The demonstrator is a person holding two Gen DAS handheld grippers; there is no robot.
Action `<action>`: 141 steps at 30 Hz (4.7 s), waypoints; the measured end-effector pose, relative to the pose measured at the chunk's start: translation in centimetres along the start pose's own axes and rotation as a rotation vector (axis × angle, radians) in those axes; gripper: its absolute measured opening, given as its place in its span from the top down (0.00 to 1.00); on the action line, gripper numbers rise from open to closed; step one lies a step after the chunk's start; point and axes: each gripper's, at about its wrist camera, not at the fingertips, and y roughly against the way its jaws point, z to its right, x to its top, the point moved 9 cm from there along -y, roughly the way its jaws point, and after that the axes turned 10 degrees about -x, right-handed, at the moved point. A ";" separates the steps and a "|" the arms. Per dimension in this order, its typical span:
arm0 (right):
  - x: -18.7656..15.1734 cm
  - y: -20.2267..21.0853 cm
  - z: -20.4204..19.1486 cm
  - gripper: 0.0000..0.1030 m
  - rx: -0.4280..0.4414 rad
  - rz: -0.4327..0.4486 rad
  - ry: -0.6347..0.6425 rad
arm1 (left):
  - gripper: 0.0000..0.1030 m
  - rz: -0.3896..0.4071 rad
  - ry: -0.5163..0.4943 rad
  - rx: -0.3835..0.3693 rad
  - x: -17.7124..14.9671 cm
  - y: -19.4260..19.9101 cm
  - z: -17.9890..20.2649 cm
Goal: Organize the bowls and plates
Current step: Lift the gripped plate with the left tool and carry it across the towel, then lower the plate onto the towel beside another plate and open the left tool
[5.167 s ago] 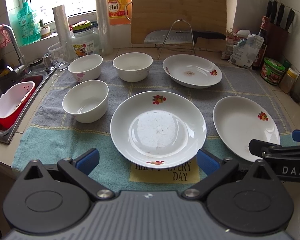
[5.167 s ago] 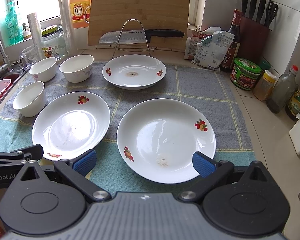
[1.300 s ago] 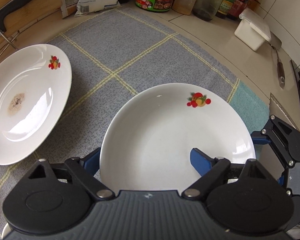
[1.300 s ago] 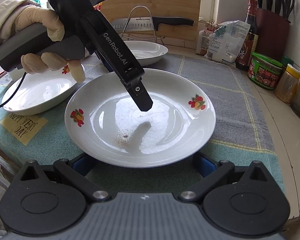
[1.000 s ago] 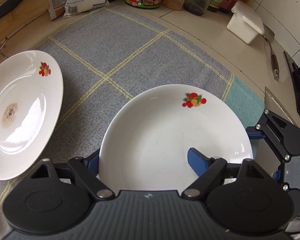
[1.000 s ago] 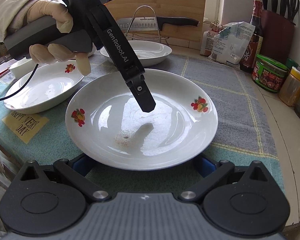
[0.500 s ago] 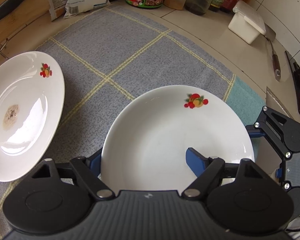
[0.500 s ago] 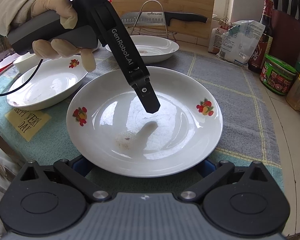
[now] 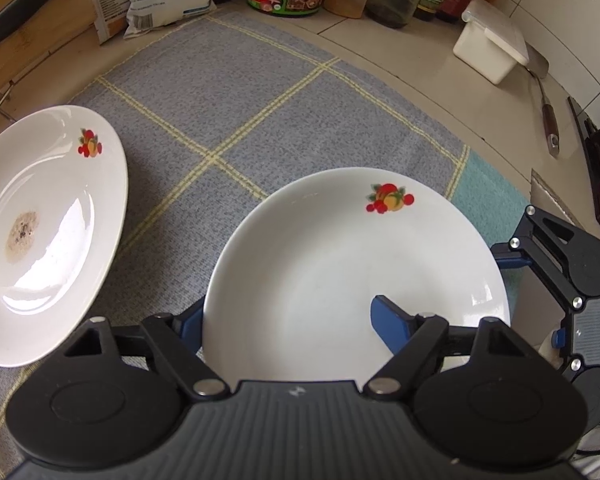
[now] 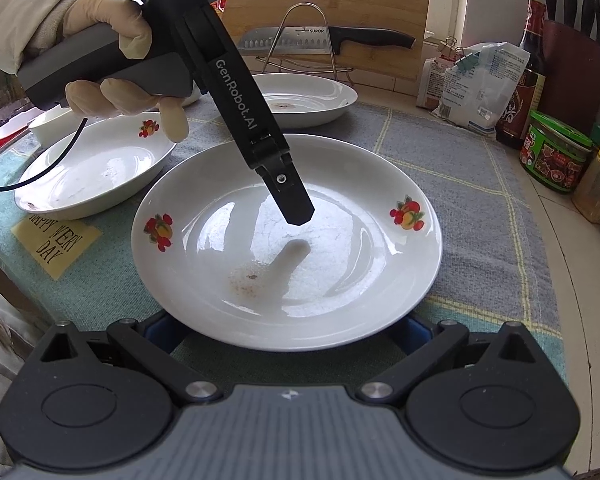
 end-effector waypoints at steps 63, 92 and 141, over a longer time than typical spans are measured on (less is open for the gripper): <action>3.7 -3.7 10.1 0.00 -0.115 -0.041 0.002 | 0.20 0.082 -0.091 0.043 12.6 -3.0 -0.6; 3.4 -6.6 11.7 0.00 -0.115 -0.083 -0.066 | 0.20 0.092 -0.101 0.073 14.6 -5.8 -2.3; 1.7 6.0 5.1 0.00 -0.134 0.058 -0.151 | 0.11 0.353 0.150 0.404 -3.8 9.7 7.3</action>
